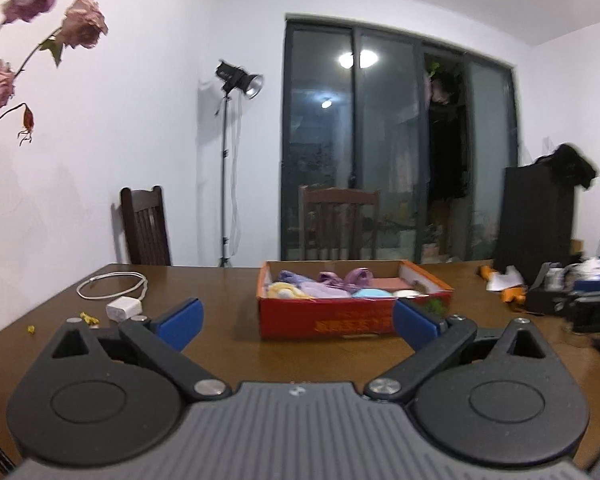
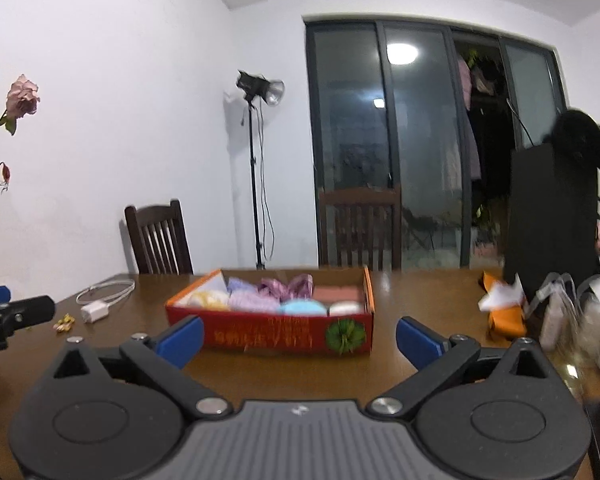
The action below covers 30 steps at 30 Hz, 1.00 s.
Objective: Organize soft objects
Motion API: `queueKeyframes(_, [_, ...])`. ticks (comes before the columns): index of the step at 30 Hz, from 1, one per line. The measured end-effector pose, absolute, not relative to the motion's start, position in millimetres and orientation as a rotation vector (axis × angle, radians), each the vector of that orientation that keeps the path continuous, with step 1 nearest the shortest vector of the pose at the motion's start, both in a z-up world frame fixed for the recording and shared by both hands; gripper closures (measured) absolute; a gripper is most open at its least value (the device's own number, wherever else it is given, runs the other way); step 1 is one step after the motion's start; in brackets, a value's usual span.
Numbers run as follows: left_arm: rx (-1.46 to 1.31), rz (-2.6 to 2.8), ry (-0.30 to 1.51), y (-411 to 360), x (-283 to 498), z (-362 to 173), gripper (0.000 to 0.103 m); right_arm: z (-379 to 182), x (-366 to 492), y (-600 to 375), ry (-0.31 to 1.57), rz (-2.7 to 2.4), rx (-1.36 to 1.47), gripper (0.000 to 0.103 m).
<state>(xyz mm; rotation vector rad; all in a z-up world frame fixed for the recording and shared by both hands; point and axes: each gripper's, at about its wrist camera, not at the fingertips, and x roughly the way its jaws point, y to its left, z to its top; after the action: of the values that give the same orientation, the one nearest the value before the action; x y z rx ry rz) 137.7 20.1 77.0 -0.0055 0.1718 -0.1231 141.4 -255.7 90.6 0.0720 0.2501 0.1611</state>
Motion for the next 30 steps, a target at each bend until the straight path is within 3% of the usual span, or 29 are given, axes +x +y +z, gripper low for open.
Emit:
queueKeyframes(14, [-0.030,-0.029,0.285,35,31,31,0.000,27,5,-237,0.313,0.202,0.066,0.000])
queueKeyframes(30, [-0.006,-0.064,0.259,26,27,36,0.000,30,6,-221,0.306,0.234,0.020,0.000])
